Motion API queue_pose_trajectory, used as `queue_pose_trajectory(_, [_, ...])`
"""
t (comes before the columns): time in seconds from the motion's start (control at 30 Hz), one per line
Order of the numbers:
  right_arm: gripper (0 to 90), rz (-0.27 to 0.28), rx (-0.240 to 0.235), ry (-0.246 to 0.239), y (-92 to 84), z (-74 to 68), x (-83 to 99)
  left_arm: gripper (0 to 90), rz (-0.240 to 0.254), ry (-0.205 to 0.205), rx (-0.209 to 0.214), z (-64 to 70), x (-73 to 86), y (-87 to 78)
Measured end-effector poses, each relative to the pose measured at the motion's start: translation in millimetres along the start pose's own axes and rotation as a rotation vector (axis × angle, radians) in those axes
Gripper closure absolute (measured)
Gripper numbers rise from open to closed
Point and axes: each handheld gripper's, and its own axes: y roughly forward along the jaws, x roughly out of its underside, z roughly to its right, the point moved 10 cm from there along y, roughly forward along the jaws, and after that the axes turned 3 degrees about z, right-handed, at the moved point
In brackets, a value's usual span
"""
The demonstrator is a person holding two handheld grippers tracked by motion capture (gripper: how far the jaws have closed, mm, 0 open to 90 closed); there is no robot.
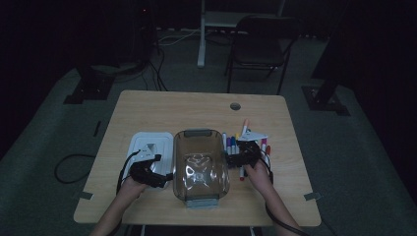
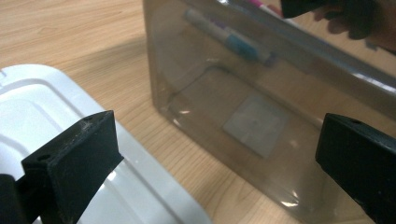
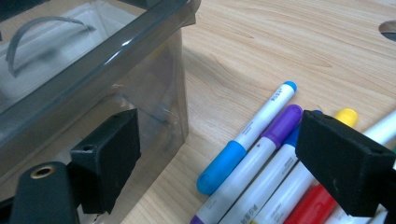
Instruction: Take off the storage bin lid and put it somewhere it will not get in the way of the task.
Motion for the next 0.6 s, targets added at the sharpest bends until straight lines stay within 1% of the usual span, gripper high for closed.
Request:
queue_pose_trajectory(0.07, [14.0,-0.004,-0.017,-0.004,2.4,1.4,-0.8,0.2,-0.008,0.006,0.006,2.2,-0.1,0.4])
queue_pose_trajectory(0.17, [14.0,-0.001,-0.038,-0.022,5.1,3.0,-2.7,0.2,-0.009,0.004,0.016,5.1,0.1,2.0])
queue_pose_trajectory(0.2, [14.0,0.001,-0.047,-0.020,6.5,3.8,-3.3,0.2,-0.009,0.001,0.019,6.3,0.0,2.5])
queue_pose_trajectory(0.3, [13.9,0.000,-0.082,-0.004,10.8,6.6,-4.5,0.3,-0.008,0.011,0.021,10.0,-0.6,3.7])
queue_pose_trajectory(0.37, [14.0,0.002,-0.099,-0.009,13.0,8.2,-5.8,0.3,-0.005,0.012,0.027,11.7,-1.1,4.0])
queue_pose_trajectory(0.4, [14.0,-0.002,-0.113,-0.008,14.5,9.1,-6.3,0.2,-0.004,0.023,0.028,13.6,-2.0,4.2])
queue_pose_trajectory(0.43, [14.5,-0.004,-0.123,-0.009,15.4,9.3,-6.5,0.2,0.000,0.019,0.032,14.7,-2.9,4.5])
queue_pose_trajectory(0.47, [14.5,0.000,-0.132,-0.021,16.1,9.7,-7.3,0.2,0.001,0.021,0.032,15.5,-3.5,4.5])
queue_pose_trajectory(0.6, [14.8,0.015,-0.151,-0.040,18.9,12.9,-11.3,0.2,0.004,0.030,0.037,20.4,-5.7,6.3])
